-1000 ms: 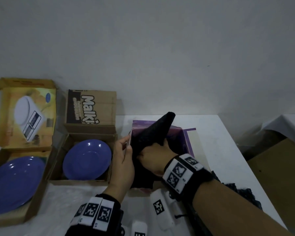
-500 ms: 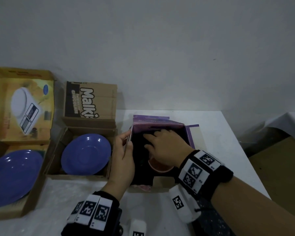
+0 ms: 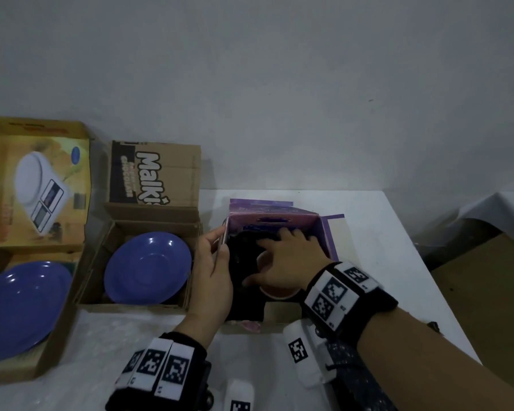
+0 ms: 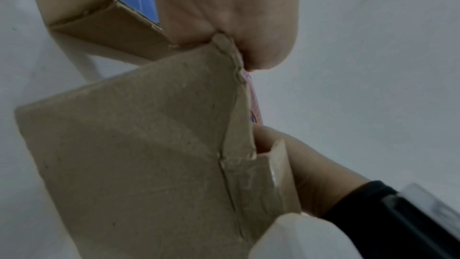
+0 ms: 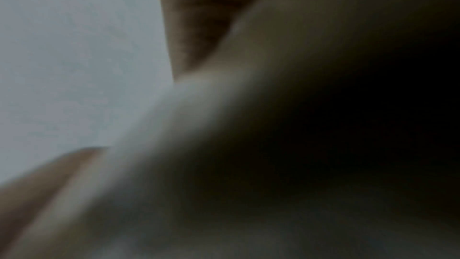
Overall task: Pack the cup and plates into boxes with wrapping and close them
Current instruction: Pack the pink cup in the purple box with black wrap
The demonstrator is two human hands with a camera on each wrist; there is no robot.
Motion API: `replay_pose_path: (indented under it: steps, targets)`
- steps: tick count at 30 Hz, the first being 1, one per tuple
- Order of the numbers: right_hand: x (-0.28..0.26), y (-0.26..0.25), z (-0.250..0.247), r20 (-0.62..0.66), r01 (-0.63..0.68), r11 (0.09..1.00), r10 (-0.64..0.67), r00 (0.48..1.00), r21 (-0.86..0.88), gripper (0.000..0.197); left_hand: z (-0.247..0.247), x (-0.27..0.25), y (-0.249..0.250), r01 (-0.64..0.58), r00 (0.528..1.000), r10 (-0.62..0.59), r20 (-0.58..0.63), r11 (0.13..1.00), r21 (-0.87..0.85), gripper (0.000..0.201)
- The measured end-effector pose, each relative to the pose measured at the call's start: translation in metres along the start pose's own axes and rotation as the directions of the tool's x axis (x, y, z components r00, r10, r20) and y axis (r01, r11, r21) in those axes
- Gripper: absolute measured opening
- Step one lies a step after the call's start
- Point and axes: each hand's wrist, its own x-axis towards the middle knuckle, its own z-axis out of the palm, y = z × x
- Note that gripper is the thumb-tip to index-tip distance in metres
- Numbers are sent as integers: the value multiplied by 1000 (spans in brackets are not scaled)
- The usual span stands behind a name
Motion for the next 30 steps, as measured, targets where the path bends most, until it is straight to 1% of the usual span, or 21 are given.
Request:
replay_pose_path:
  steps: [2,5,8,11,13,14,15,16,18,20,21,22,23,25,26,27,28,30]
  targets:
    - [3,-8,6,21,-52,999,52,998,-6,92,1,0,0,-6,1000,6,-8,1000,2,30]
    - [5,-30,15,-15,-116,990,115,993,-78,82,1,-1,1,-18,1000,18,-8,1000,25,29]
    - [7,-41,21,-31,-150,987,149,988,-53,77,1,-2,2,-24,1000,25,-15,999,48,28]
    - [5,-32,15,10,-137,990,137,991,12,81,1,-2,2,-27,1000,27,-13,999,41,26]
    - [0,-21,9,65,-92,990,85,994,109,87,1,-2,2,-25,1000,26,-13,999,32,26]
    - [-2,-16,8,73,-59,986,48,996,157,91,1,-1,2,-22,1000,22,-12,999,29,27]
    - [-4,-14,9,70,-27,985,16,997,168,94,2,-1,2,-17,1000,18,-13,999,27,27]
    - [-5,-14,11,61,-8,992,1,998,128,98,2,-1,2,-13,1000,14,-14,1000,25,27]
    - [-7,-21,22,10,-15,1000,15,1000,-1,103,2,-1,2,-4,1000,4,-13,1000,22,26]
    - [-8,-28,29,-50,-33,998,31,998,-45,102,1,-1,3,-6,1000,7,-10,1000,23,25]
    - [-8,-28,29,-51,-31,999,29,998,-32,102,2,-1,3,-9,1000,10,-11,1000,28,26]
    - [-7,-25,25,-19,-20,1000,20,1000,6,101,1,-1,3,-11,1000,12,-14,999,36,26]
    - [-6,-21,19,46,-7,997,4,999,76,99,1,-1,3,-12,1000,13,-16,999,43,27]
    - [-1,-12,2,181,-2,964,-48,982,267,90,0,-1,2,-4,1000,5,-20,999,45,27]
    - [1,-10,-3,204,-2,946,-68,977,323,85,-1,0,1,-1,1000,2,-20,999,39,27]
    - [2,-11,-3,198,3,945,-71,978,326,82,-1,0,1,-4,1000,4,-18,999,33,27]
    - [2,-14,0,170,11,958,-62,983,285,79,-1,0,2,-8,1000,9,-18,999,31,27]
    - [-1,-26,12,65,8,993,-16,998,121,76,-1,-1,3,-16,1000,17,-16,999,39,28]
